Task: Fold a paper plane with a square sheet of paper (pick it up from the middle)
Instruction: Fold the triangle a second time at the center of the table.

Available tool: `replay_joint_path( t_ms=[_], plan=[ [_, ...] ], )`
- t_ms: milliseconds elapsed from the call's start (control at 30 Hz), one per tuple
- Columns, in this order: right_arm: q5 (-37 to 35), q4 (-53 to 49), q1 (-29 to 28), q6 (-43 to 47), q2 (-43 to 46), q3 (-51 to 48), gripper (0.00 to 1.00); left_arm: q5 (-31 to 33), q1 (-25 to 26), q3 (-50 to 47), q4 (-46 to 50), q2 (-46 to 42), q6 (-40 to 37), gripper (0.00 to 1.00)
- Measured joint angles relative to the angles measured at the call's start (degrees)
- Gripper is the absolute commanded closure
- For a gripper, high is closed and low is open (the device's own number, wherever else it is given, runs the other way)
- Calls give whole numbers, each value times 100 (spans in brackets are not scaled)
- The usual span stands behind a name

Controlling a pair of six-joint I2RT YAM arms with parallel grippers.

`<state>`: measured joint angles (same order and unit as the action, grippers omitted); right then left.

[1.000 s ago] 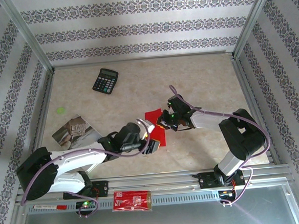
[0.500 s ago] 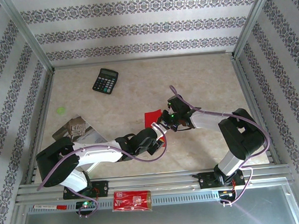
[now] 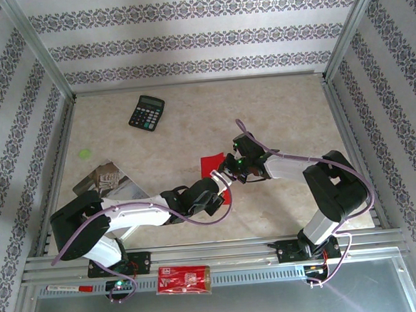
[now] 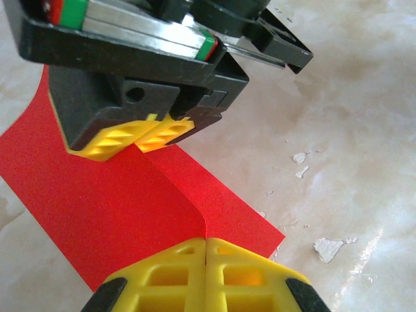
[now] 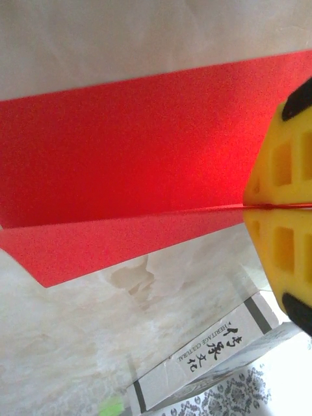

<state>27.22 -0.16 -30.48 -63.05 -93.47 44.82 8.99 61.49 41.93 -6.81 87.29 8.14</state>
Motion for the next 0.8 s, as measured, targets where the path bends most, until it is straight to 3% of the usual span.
replay_joint_path(
  t_ms=[167,433,800],
  plan=[
    [74,-125,195,258,118,-39,69,-535,-205,-17,-9,-46,258,100],
    [81,-348,557,942,872,-9,70,-2068,-918,-321,-372,-149,879,100],
    [225,-315,398,1410,-599,949,77,-3036,-1250,-437,-901,31,1414,100]
  ],
)
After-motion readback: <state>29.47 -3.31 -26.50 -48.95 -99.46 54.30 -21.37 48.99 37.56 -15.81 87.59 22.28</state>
